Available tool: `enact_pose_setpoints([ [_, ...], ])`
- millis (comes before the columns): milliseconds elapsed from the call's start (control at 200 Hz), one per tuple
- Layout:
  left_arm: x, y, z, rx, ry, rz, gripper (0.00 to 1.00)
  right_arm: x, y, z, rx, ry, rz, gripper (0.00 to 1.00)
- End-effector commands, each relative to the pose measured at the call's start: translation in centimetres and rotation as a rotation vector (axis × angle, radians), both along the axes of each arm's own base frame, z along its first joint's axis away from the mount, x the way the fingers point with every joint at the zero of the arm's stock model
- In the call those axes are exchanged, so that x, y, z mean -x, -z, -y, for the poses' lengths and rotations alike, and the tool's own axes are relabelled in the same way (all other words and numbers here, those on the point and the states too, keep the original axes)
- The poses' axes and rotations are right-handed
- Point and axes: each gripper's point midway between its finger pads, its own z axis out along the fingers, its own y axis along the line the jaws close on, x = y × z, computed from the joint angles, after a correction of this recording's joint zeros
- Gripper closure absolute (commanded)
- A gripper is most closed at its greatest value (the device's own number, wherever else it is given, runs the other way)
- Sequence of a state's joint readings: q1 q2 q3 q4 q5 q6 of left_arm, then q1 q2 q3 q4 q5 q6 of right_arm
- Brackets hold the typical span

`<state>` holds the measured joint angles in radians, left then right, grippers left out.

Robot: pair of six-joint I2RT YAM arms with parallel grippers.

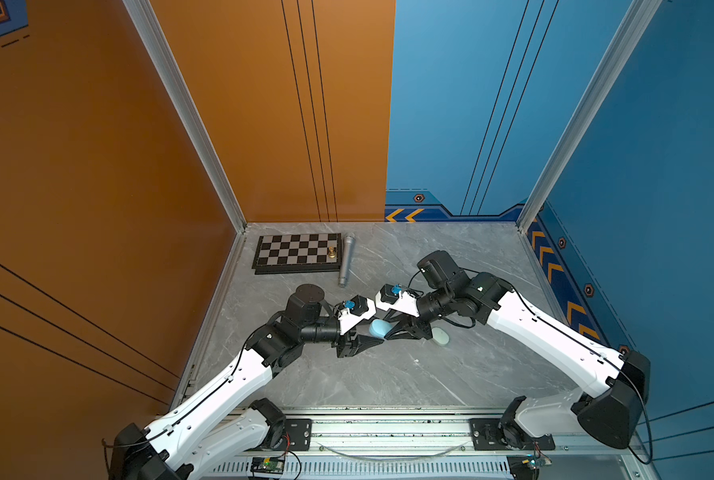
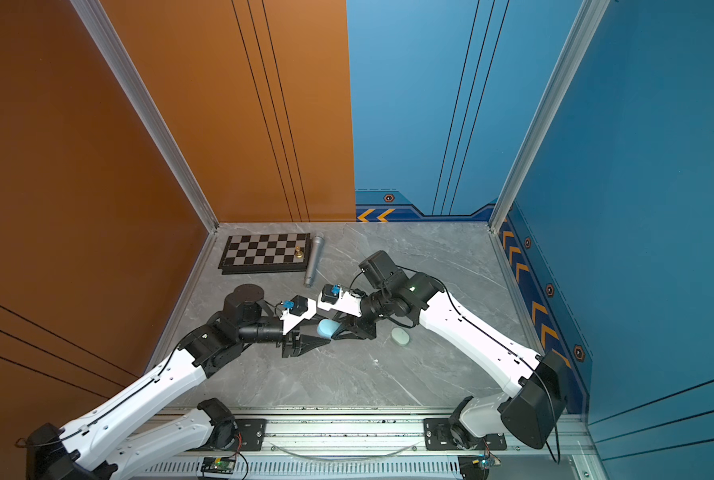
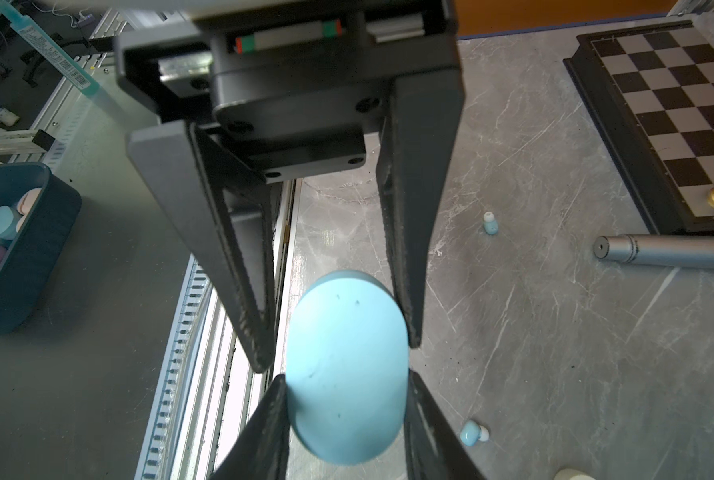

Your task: Insert the wireless bluetooth earbuds into the charging case

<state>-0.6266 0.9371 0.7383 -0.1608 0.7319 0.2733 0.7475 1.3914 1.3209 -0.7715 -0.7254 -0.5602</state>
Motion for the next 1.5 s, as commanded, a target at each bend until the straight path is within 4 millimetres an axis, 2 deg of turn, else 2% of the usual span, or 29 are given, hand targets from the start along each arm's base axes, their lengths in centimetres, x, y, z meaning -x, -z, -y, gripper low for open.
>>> enact_pose_setpoints([
  [0,0.5,-0.5,-0.1,0.004,0.025,0.027,0.48,-0.8,-2.2,0.2,-0.045,0.029,0.050,0.87],
  [100,0.8,0.1,-0.3,-0.019,0.029,0.003,0.53,-0.8,-2.3,0.1,-0.050,0.026,0.050,0.87],
  [200,0.9,0.3,-0.4,-0.027,0.030,0.001,0.54,-0.8,-2.4,0.0,-0.054,0.026,0.051,0.87],
  [450,0.7,0.8,-0.7,-0.044,0.020,0.009,0.48,-0.9,-3.0,-0.1,-0.063,0.029,0.052,0.87],
  [586,0.5,0.5,-0.6,-0.042,0.019,0.020,0.48,-0.9,-3.0,-0.1,-0.063,0.030,0.055,0.87],
  [1071,0.1,0.1,-0.2,-0.026,0.022,0.029,0.58,-0.6,-2.3,-0.8,-0.054,0.011,0.035,0.87],
  [1261,-0.1,0.2,0.0,-0.025,0.021,0.021,0.57,-0.7,-2.0,-1.0,-0.054,0.020,0.019,0.87],
  [1296,-0.4,-0.4,0.2,-0.004,0.021,0.049,0.57,-0.6,-2.0,-1.0,-0.055,0.019,0.020,0.87],
  [1497,-0.5,-0.6,0.2,0.001,0.020,0.058,0.59,-0.7,-1.8,-1.1,-0.052,0.027,0.013,0.87],
])
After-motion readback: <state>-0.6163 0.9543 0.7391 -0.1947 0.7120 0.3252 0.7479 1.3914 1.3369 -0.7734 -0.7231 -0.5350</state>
